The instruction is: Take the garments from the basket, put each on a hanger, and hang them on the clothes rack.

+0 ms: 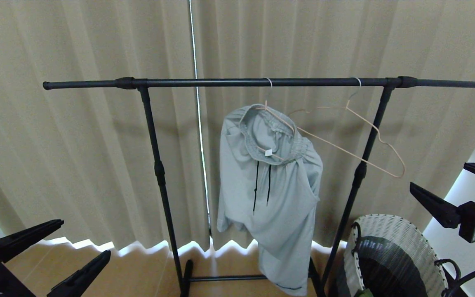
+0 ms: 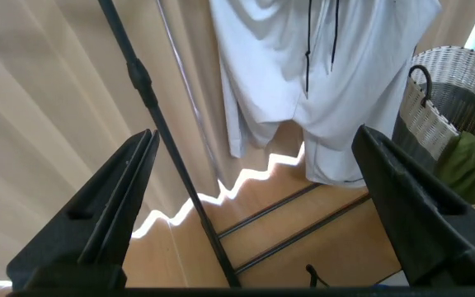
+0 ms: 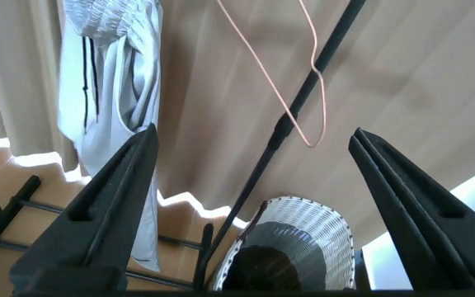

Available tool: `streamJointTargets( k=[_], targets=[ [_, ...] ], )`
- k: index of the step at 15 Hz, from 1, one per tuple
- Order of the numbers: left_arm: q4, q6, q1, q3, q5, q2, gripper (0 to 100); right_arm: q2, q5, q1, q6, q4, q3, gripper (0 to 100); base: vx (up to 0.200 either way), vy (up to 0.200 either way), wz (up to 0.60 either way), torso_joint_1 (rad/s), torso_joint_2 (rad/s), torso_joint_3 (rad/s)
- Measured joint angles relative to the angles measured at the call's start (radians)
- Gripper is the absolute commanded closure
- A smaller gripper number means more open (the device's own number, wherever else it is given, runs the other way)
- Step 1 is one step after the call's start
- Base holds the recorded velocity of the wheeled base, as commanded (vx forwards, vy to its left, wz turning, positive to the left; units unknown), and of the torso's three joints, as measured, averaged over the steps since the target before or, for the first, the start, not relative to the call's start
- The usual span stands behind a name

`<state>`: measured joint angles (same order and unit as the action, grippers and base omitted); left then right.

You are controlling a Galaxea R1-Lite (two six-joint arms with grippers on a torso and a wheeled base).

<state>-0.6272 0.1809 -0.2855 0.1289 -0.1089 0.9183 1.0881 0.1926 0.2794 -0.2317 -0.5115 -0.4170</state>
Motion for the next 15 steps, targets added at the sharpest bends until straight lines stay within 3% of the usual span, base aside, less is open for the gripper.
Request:
streamJointTargets(
  k=[5, 15],
  targets=[
    [0.0, 0.0, 0.0, -0.006, 0.0, -0.001, 0, 0.015, -0.001, -0.043, 0.0, 0.002, 0.0, 0, 0.0, 0.0, 0.0, -0.151, 0.36, 0.199],
    [-0.001, 0.0, -0.003, -0.051, -0.002, -0.002, 0, 0.021, 0.0, -0.048, -0.001, 0.005, 0.009, 0, 0.0, 0.0, 0.0, -0.183, 0.47, 0.286]
  ],
)
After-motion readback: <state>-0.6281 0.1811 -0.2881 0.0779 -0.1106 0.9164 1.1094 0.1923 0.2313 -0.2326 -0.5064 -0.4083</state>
